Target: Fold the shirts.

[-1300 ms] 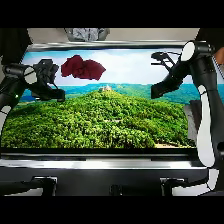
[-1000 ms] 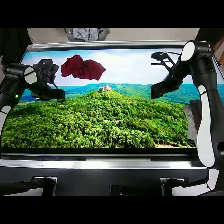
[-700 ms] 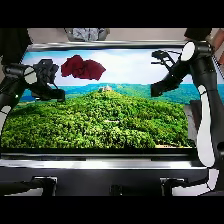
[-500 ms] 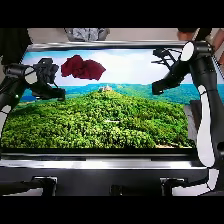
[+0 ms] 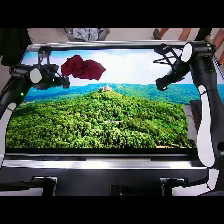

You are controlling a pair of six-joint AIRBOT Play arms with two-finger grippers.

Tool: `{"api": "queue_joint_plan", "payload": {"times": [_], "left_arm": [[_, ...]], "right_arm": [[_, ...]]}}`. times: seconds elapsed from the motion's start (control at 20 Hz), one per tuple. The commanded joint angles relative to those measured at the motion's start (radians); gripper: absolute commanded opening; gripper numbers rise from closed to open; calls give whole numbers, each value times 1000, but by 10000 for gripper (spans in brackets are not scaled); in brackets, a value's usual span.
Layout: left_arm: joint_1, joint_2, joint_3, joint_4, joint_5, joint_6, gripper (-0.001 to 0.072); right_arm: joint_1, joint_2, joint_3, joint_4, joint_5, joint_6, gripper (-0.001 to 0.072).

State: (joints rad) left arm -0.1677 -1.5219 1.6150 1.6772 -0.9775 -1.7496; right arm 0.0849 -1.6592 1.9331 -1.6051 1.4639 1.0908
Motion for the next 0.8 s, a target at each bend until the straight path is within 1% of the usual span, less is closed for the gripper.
{"api": "queue_joint_plan", "payload": {"times": [0.0,0.05,0.1,0.15,0.2,0.25,0.3,0.35,0.45,0.5,0.6,0.75], "left_arm": [[102,-160,230,5,110,-69,711],[160,-259,386,5,47,-69,710],[222,-358,542,5,-31,-104,710],[286,-424,635,5,-90,-164,711],[359,-447,634,4,-113,-226,713],[432,-439,566,-27,-113,-290,716],[497,-428,481,-105,-92,-321,719],[562,-424,394,-241,-40,-312,720],[641,-439,302,-508,72,-199,720],[660,-446,282,-586,124,-142,720],[665,-459,278,-596,183,-131,720],[660,-497,279,-606,205,-134,720]], "right_arm": [[1,-6,1,-3,-64,-7,692],[1,-11,1,-1,-61,-7,679],[1,-19,1,8,-55,-7,678],[1,-26,1,22,-51,-7,673],[1,-32,1,34,-52,-7,672],[1,-39,1,50,-53,-8,670],[1,-46,1,72,-52,-14,667],[1,-53,1,95,-53,-28,667],[1,-63,1,137,-51,-41,667],[1,-63,1,150,-50,-53,667],[1,-63,1,154,-50,-60,667],[1,-63,1,154,-50,-60,667]]}}
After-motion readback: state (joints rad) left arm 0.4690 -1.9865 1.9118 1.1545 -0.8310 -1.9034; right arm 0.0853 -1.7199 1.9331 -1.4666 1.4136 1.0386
